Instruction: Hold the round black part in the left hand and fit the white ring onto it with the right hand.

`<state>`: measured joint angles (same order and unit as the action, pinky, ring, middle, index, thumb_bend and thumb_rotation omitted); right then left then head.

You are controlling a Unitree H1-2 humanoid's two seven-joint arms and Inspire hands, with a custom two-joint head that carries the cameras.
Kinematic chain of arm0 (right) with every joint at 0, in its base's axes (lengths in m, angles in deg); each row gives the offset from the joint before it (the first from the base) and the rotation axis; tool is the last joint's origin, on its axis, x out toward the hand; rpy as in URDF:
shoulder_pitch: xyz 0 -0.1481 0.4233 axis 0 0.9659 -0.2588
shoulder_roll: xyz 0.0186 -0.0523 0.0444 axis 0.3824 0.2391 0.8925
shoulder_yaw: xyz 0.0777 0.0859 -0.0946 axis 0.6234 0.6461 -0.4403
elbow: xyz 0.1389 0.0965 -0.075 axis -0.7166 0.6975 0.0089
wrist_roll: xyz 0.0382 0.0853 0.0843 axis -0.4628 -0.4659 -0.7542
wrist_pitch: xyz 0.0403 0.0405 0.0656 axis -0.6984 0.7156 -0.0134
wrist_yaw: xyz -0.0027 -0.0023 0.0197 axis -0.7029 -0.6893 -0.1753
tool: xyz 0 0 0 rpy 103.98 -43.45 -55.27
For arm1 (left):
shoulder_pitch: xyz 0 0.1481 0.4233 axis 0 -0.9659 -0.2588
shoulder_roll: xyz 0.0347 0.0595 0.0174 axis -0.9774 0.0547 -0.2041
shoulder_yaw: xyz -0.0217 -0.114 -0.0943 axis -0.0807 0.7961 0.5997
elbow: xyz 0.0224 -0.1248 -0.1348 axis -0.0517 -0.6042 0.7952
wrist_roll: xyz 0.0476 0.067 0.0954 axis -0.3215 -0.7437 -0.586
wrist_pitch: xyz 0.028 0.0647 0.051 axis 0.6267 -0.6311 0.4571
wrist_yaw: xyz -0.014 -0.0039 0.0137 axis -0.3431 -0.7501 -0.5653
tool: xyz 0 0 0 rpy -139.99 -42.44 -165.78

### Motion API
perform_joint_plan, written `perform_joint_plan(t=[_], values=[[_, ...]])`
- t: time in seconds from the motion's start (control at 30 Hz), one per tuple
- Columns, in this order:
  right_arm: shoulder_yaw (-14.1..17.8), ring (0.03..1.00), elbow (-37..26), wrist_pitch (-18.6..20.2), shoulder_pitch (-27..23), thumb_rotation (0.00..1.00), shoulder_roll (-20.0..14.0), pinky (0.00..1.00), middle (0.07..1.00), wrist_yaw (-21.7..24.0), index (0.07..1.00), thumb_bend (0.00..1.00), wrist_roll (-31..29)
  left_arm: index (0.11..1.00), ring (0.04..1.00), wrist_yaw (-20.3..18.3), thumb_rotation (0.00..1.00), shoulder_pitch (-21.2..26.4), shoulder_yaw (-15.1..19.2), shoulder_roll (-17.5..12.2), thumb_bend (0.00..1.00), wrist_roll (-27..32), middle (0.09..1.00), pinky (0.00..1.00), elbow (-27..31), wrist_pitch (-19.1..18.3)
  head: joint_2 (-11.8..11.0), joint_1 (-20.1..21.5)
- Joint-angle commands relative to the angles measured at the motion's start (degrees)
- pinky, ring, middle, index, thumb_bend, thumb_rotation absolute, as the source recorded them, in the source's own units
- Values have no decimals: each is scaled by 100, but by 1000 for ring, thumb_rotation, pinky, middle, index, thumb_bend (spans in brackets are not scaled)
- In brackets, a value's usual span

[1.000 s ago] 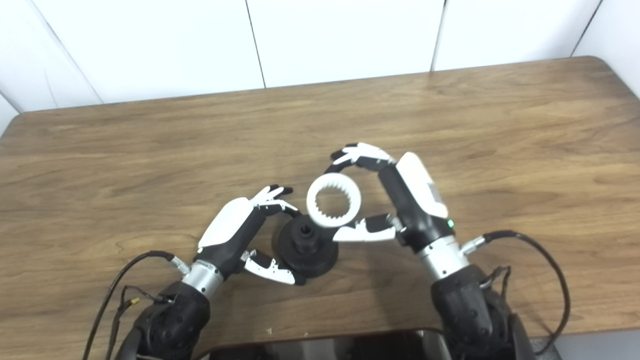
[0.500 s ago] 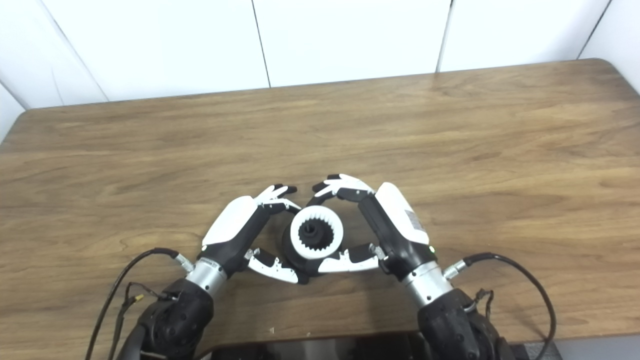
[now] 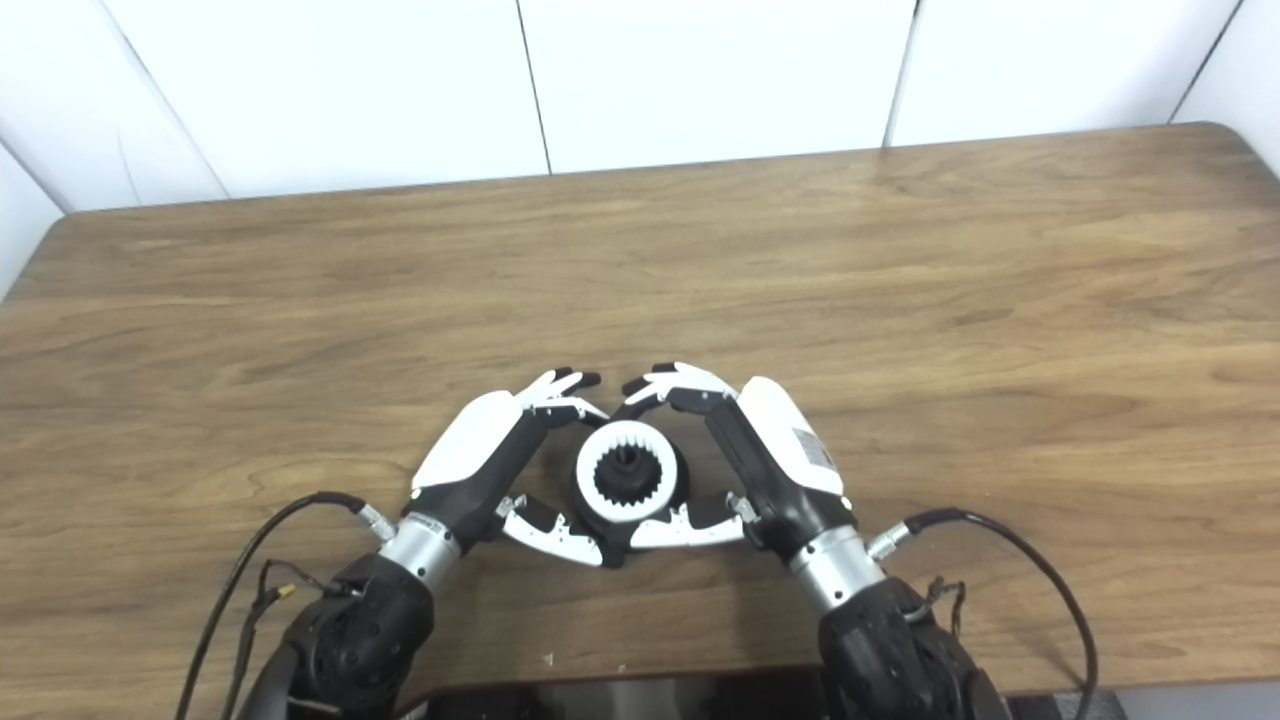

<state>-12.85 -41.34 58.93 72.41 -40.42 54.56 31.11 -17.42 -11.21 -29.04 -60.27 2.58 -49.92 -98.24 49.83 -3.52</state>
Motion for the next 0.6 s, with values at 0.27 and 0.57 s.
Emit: perform_joint_plan(t=[0.27,0.57], values=[[73,866,69,-26,-265,143,185,777,766,-111,483,518,19,586,990,45,241,166,-2,6,897,-13,943,959,173,40,31,-5],[149,865,157,-4,-306,144,179,785,760,-127,483,518,-13,585,985,94,242,155,7,-22,900,-4,940,944,171,118,67,3]])
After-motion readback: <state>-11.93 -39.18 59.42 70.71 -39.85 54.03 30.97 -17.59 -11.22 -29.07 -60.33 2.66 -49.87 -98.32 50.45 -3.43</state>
